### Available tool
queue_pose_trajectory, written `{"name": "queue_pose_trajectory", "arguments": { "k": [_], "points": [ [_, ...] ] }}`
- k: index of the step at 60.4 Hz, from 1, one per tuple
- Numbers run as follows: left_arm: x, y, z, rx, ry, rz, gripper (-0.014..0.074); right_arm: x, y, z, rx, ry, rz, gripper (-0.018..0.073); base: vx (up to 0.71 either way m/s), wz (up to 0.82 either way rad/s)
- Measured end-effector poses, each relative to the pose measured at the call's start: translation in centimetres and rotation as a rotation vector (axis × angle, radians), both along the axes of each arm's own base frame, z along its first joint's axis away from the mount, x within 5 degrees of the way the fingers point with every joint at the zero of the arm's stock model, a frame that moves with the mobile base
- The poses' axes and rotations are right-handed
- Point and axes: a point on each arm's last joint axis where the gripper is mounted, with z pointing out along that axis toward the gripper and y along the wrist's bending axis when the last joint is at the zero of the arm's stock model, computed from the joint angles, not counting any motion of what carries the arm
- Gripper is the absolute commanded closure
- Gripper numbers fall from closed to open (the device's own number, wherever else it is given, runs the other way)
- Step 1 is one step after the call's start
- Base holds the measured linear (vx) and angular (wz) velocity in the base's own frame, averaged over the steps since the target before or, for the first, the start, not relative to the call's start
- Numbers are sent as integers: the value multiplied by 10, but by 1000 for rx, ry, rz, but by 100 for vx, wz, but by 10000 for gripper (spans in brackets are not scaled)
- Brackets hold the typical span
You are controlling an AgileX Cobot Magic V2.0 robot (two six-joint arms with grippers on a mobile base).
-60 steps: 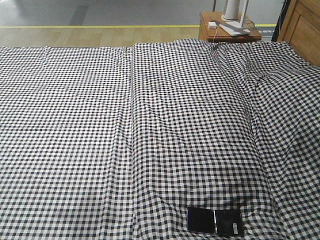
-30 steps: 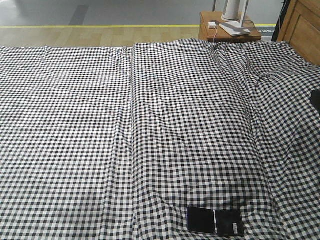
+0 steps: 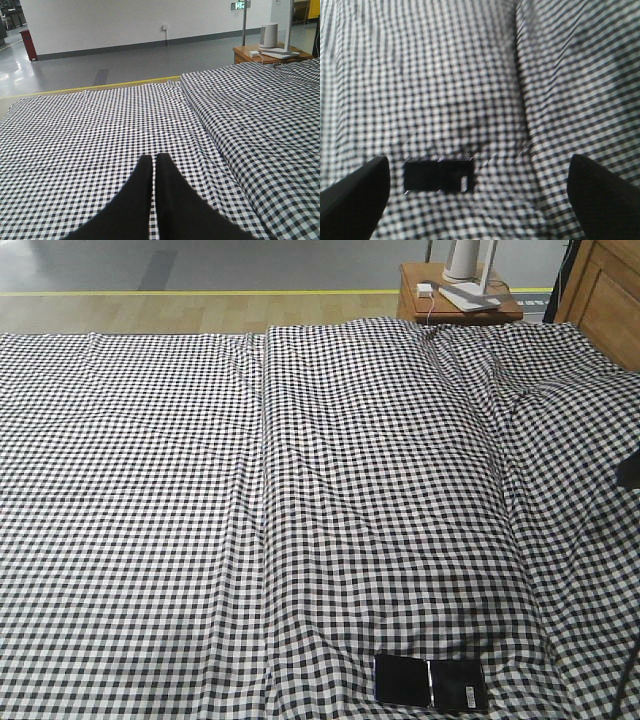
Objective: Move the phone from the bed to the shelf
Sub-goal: 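Move the right gripper down toward the black phone on the bed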
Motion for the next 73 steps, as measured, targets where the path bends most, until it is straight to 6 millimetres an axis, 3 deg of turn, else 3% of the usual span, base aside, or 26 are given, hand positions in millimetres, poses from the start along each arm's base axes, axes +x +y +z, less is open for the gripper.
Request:
{"name": "queue_pose_trajectory", "arguments": {
  "k": [14, 29, 47, 59, 73],
  "points": [
    [0, 0, 0, 0, 0, 0, 596, 47, -39, -69, 196, 131, 51, -92, 0, 0],
    [0, 0, 0, 0, 0, 0, 596, 67, -75, -157, 363, 268, 83, -83, 0, 0],
    [0, 0, 0, 0, 0, 0, 596, 85, -82, -253, 535, 401, 176, -70, 0, 0],
    [0, 0, 0, 0, 0, 0, 596, 93, -82, -300, 627, 421, 204, -54, 0, 0],
    [0, 0, 0, 0, 0, 0, 596, 86, -72, -349, 731, 438, 216, -45, 0, 0]
  ]
}}
